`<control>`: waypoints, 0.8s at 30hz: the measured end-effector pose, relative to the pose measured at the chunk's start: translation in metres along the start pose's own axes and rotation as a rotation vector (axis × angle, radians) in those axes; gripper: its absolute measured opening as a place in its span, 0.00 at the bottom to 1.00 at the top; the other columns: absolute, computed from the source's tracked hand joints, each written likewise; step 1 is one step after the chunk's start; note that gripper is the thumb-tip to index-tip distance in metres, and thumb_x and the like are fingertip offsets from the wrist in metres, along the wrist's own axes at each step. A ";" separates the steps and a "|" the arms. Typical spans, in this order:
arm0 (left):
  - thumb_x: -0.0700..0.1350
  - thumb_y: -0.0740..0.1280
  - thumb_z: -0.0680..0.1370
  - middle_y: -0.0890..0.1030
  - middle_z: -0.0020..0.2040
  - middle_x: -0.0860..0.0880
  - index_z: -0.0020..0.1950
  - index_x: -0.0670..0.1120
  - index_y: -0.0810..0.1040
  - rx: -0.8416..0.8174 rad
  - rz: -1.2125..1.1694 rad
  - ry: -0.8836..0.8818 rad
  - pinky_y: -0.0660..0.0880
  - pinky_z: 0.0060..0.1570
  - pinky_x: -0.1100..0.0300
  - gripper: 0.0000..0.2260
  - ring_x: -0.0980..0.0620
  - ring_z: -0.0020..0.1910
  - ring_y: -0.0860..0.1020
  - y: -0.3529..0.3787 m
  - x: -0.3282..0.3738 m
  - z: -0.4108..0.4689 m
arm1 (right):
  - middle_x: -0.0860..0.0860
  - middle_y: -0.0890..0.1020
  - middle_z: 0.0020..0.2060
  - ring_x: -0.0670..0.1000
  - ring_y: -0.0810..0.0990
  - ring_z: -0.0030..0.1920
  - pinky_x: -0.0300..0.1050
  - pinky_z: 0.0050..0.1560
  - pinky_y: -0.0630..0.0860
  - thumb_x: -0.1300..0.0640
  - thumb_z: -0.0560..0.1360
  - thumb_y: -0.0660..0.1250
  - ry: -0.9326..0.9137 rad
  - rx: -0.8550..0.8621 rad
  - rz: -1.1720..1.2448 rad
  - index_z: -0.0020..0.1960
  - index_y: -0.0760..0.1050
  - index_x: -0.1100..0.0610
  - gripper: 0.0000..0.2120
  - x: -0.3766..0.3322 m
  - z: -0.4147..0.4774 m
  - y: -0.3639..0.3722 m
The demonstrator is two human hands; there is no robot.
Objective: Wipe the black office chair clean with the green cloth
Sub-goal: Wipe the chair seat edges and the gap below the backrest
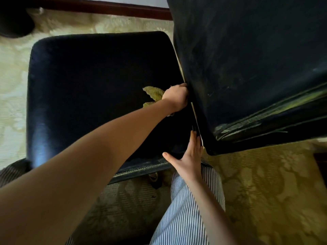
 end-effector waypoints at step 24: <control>0.45 0.60 0.79 0.74 0.59 0.46 0.61 0.46 0.78 -0.015 -0.085 0.112 0.73 0.55 0.52 0.13 0.45 0.56 0.75 0.022 0.010 -0.046 | 0.52 0.48 0.77 0.52 0.46 0.76 0.46 0.73 0.40 0.35 0.74 0.60 -0.037 -0.008 -0.394 0.77 0.47 0.54 0.41 0.015 -0.029 -0.020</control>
Point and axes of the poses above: each hand's wrist, its own z-axis towards the middle knuckle, its own y-axis out of the palm, x = y × z, the point moved 4 cm from there along z, towards the middle knuckle
